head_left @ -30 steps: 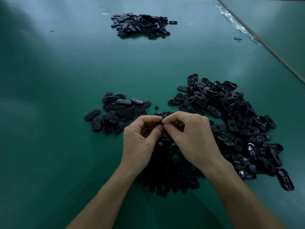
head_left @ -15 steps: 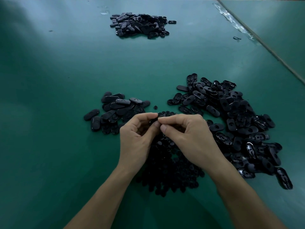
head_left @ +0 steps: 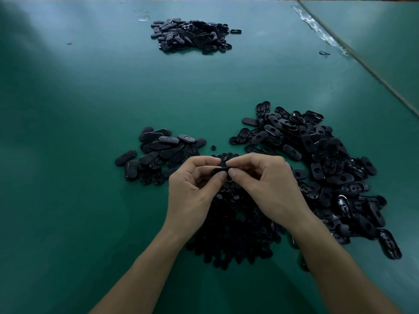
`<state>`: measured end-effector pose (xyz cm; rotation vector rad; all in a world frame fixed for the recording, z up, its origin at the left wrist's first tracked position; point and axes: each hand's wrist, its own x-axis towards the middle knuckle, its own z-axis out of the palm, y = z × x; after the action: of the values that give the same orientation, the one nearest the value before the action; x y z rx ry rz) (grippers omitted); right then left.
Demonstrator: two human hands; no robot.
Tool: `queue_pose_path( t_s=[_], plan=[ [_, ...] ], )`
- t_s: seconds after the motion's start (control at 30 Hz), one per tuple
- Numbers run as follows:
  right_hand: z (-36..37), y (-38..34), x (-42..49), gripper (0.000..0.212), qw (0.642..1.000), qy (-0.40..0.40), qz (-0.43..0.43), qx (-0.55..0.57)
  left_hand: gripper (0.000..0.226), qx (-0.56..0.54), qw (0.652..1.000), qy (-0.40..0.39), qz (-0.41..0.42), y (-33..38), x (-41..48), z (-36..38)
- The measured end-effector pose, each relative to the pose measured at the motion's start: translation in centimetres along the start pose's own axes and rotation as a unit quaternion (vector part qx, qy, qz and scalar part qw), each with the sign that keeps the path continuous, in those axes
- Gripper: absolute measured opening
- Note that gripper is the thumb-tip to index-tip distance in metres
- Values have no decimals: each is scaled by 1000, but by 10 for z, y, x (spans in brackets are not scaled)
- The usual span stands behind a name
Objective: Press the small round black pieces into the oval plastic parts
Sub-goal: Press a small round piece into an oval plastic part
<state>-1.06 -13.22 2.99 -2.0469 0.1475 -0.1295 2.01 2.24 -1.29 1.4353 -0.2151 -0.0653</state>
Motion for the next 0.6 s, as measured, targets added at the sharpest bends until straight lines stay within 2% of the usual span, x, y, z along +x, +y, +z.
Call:
queue_pose_path(
  t_s=[0.23, 0.6],
  plan=[
    [-6, 0, 4, 11, 1000, -27, -1, 12, 30, -38, 999, 12, -22, 1, 0, 0],
    [4, 0, 2, 11, 1000, 2, 11, 0, 32, -50, 998, 14, -41, 4, 2, 2]
  ],
)
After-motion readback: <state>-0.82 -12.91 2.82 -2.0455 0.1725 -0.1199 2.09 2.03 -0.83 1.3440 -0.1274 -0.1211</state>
